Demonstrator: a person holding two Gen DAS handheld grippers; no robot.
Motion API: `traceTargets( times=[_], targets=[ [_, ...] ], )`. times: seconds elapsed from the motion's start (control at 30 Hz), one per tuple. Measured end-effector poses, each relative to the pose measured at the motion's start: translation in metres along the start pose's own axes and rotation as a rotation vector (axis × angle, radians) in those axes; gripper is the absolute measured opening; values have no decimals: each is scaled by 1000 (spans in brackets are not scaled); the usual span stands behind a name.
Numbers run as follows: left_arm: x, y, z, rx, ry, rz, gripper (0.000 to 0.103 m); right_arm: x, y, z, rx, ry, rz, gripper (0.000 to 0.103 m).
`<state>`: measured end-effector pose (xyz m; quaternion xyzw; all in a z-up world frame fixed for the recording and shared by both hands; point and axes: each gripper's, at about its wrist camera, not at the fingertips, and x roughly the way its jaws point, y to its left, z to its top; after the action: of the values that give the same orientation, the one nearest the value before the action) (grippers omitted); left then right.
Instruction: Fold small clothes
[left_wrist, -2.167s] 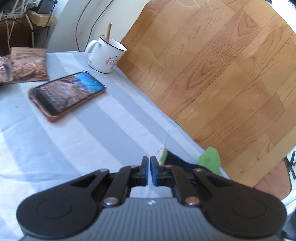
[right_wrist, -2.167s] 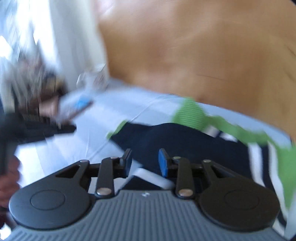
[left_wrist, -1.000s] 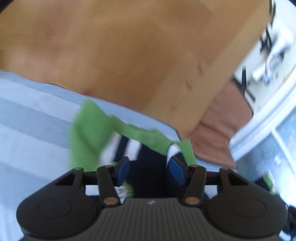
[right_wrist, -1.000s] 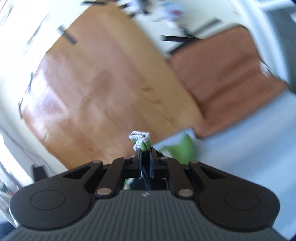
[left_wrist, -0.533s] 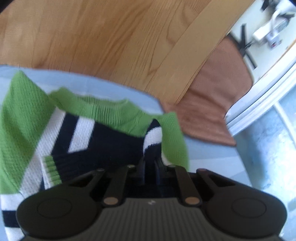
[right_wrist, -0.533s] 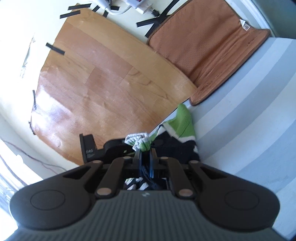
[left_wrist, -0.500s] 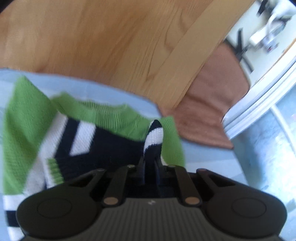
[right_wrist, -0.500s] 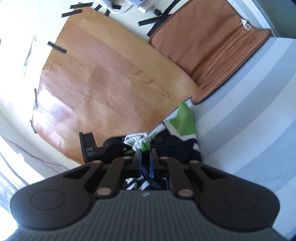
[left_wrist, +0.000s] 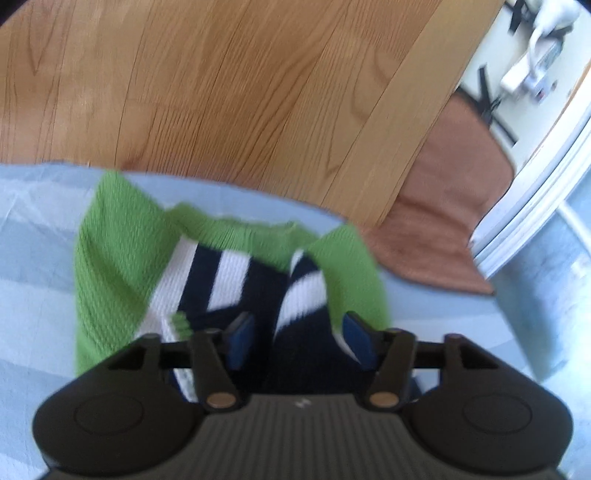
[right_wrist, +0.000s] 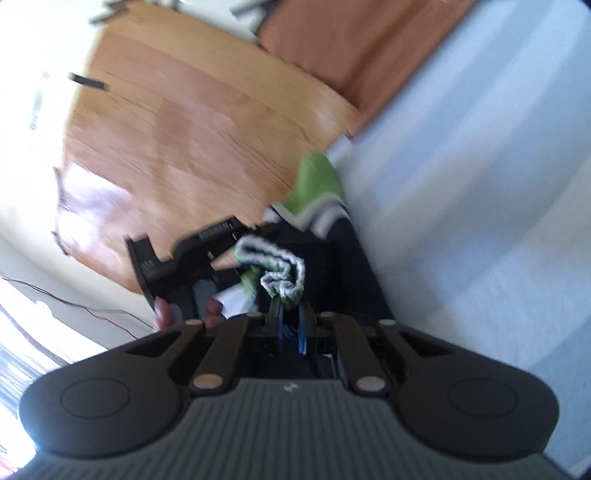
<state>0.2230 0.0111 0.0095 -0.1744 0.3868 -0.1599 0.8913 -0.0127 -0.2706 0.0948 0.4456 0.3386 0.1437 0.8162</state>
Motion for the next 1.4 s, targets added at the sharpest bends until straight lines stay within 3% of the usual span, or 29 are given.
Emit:
traceTargets(
  times=[0.1, 0.2, 0.27, 0.4, 0.5, 0.57, 0.7, 0.73, 0.77, 0.8, 0.93, 1.0, 1.07, 1.17, 1.23, 1.3, 1.37, 1.4],
  targets=[
    [-8, -4, 3, 36, -16, -5, 59, -20, 13, -7, -72, -32, 16, 10],
    [-3, -8, 1, 56, -2, 13, 61, -18, 10, -28, -133, 123, -17, 16],
    [-1, -4, -4, 57, 24, 30, 61, -15, 4, -33, -161, 227, -52, 30],
    [-10, 3, -15, 64, 50, 34, 61, -36, -3, -14, -179, 139, -112, 31],
    [-22, 5, -19, 78, 49, 24, 65, -44, 4, -4, -273, 82, -163, 38],
    [-28, 7, -23, 83, 68, 4, 70, -39, 6, 0, -331, 59, -194, 51],
    [-32, 8, -36, 96, 98, 7, 72, -18, -12, 0, -295, 110, -175, 52],
    [-32, 8, -40, 91, 109, -3, 72, -12, -12, -4, -304, 129, -167, 46],
    [-30, 8, -45, 92, 119, -13, 69, -9, -11, -6, -330, 157, -157, 19],
    [-29, 6, -49, 102, 125, -7, 67, -5, -8, -8, -359, 186, -162, 7],
    [-25, -5, -61, 176, 114, 51, 61, -5, 9, -12, -368, 239, -91, 8],
    [-26, -9, -60, 172, 121, 31, 29, -12, 21, -10, -358, 242, -15, 8],
    [-25, -10, -56, 156, 125, 14, 16, -10, 25, -13, -359, 282, -5, 8],
    [-24, -10, -56, 161, 114, 24, 20, 6, 13, -24, -413, 340, -163, 9],
    [-30, -5, -56, 146, 125, 15, 29, 2, 5, -18, -376, 327, -152, 12],
    [-47, 4, -51, 135, 87, -6, 49, -7, 8, -9, -383, 300, -148, 25],
    [-66, 20, -40, 92, 6, 30, 53, -19, 13, -3, -405, 242, -116, 40],
    [-70, 29, -34, 54, -6, 44, 53, -22, 14, 0, -408, 226, -104, 40]
  ],
)
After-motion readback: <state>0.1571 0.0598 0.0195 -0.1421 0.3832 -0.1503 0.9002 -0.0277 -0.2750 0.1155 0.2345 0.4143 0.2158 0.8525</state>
